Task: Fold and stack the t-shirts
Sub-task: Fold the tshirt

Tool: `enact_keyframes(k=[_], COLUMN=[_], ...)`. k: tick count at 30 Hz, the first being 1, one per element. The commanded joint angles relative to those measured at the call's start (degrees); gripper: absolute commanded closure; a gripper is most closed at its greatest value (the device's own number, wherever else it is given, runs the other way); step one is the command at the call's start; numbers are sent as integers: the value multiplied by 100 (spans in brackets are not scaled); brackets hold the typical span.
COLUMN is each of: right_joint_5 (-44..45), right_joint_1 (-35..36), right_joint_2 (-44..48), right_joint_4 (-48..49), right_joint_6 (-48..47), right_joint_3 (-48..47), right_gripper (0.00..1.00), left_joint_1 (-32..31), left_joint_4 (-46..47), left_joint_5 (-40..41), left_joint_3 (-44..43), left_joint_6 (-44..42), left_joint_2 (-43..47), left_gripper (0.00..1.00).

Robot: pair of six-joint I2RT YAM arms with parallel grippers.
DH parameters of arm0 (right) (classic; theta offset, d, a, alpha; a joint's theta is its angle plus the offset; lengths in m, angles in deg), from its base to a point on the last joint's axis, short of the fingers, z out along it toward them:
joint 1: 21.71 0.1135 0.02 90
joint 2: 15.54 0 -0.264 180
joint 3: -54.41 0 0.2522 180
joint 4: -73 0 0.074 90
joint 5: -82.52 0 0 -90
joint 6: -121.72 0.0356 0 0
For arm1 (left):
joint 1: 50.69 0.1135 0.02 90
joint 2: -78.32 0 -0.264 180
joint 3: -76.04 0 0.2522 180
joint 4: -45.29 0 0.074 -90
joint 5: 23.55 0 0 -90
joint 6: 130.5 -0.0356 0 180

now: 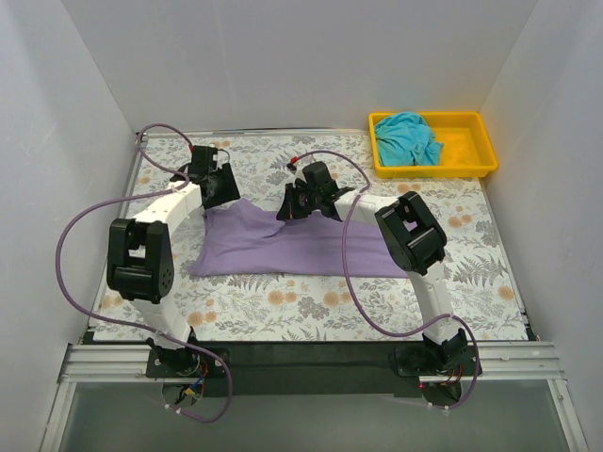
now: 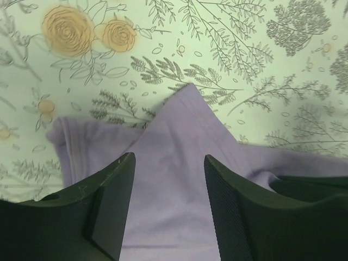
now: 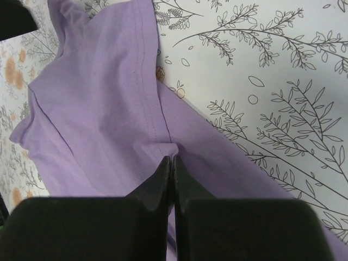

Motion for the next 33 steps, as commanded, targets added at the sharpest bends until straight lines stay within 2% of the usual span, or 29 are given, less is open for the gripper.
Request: enact_keyframes(k=[1, 4, 12, 30, 33], right_joint_5=[-50, -102, -138, -155, -164], right_joint_1=[-19, -19, 16, 104, 113], right_joint_2=[22, 13, -84, -224, -251], right_joint_4=[-6, -15, -67, -102, -94], right_joint_6=[-290, -299, -378, -343, -352], right_joint_3=[35, 8, -132, -255, -282], right_gripper=[95, 95, 95, 95, 96], left_joint_1=[-30, -74, -267, -566, -575], left_joint_4=[477, 574, 742, 777, 759], left_joint_5=[-156, -383, 28, 591, 609], left_joint_3=[-355, -706, -1261, -927, -936], left_joint_6=[-463, -674, -1175, -1439, -1413], left_joint_2=[-357, -728, -1606, -1994, -2099], left_gripper=[50, 55, 55, 55, 62])
